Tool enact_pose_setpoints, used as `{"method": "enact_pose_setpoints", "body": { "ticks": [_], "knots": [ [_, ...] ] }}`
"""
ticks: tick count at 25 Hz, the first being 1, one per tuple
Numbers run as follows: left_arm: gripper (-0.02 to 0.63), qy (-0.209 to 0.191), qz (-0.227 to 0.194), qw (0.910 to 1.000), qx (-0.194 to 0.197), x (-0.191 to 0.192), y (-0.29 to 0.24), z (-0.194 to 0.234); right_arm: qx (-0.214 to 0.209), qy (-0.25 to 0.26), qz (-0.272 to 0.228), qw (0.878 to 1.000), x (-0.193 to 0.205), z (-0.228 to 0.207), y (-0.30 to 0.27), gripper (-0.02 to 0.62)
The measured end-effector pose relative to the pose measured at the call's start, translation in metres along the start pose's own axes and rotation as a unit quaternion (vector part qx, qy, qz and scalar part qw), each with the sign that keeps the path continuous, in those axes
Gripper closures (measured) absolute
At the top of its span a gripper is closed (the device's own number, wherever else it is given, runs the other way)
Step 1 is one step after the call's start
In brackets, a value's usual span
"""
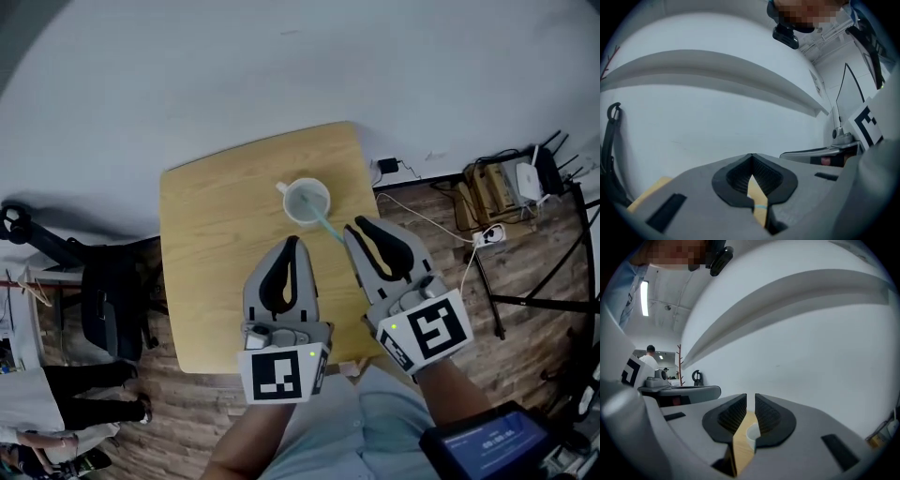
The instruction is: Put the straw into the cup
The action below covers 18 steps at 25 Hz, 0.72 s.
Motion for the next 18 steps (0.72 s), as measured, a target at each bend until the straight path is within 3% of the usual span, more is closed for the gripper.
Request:
{"method": "enact_pose_setpoints", "body": {
  "ticks": [8, 18],
  "knots": [
    [0.609, -0.044, -0.072, 0.9964, -0.005, -0.062, 0.018, -0.031, -0.008, 0.044, -0.064, 0.997, -0.052, 0.014, 0.033, 0.594],
    [0.609, -0.055, -0.105, 0.9928, -0.015, -0.085, 0.034, -0.044, -0.014, 0.069, -0.096, 0.993, -0.075, 0.021, 0.051, 0.597]
  ]
}}
Point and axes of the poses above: the fingertips, and each gripper's own axes: y backward along the fingers, z to its left, x out of its underside, the point moved 6 cm from there along y, backward along the fingers, and after that the axes turned 4 degrees about x, right-handed, at the moved point
